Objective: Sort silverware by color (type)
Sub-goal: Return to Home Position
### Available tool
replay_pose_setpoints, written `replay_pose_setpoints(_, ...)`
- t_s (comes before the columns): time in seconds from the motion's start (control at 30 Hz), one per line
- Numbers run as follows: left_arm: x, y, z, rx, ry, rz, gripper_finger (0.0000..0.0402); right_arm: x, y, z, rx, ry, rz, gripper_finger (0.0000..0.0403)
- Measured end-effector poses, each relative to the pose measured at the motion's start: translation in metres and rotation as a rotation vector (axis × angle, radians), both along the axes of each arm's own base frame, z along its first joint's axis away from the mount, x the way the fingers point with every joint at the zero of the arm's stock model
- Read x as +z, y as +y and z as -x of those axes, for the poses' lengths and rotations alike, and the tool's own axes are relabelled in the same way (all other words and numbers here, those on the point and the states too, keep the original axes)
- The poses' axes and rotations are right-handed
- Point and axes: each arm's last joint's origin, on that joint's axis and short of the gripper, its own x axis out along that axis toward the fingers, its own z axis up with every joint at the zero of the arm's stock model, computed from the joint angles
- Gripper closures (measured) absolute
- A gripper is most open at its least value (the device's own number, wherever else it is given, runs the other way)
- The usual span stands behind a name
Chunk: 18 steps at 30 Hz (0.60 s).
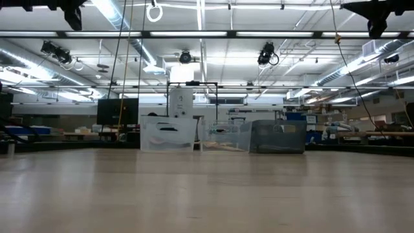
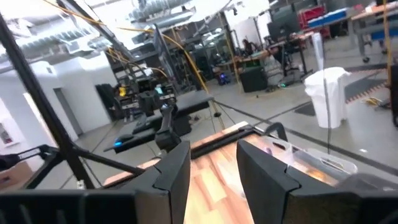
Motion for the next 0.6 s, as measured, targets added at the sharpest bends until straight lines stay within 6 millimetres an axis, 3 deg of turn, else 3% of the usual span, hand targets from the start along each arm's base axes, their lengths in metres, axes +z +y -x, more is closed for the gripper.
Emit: replay_pose_setpoints(0.6, -0.042, -0.002, 0.009, -0.006, -0.059, 0.034, 0.0398, -0.02, -0.012, -0.016, 0.03, -0.035, 0.006, 0.0288)
